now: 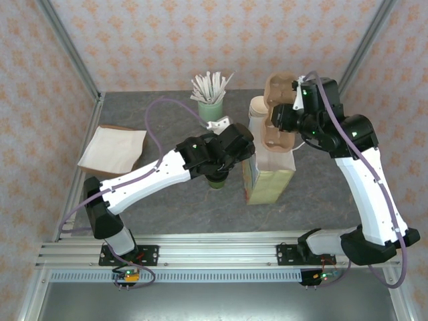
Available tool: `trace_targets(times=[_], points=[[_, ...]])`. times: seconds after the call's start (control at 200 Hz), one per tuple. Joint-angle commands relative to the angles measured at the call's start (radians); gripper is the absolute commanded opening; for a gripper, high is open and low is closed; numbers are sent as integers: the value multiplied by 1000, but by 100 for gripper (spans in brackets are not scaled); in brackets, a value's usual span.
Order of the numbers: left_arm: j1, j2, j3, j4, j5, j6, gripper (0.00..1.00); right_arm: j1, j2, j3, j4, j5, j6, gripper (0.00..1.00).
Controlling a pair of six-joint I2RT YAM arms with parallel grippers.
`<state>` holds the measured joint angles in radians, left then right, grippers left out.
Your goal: Pack the takeout coffee
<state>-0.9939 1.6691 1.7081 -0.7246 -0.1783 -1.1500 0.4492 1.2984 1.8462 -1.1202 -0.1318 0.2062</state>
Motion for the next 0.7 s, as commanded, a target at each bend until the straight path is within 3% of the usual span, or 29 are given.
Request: trace_targets(times=[0.0,0.691], points=[[7,-30,-23,43,27,26,51,7,-15,-32,21,8,11,30],[30,-103,-54,35,4,93,51,33,-18,-200,-3,41,7,30]])
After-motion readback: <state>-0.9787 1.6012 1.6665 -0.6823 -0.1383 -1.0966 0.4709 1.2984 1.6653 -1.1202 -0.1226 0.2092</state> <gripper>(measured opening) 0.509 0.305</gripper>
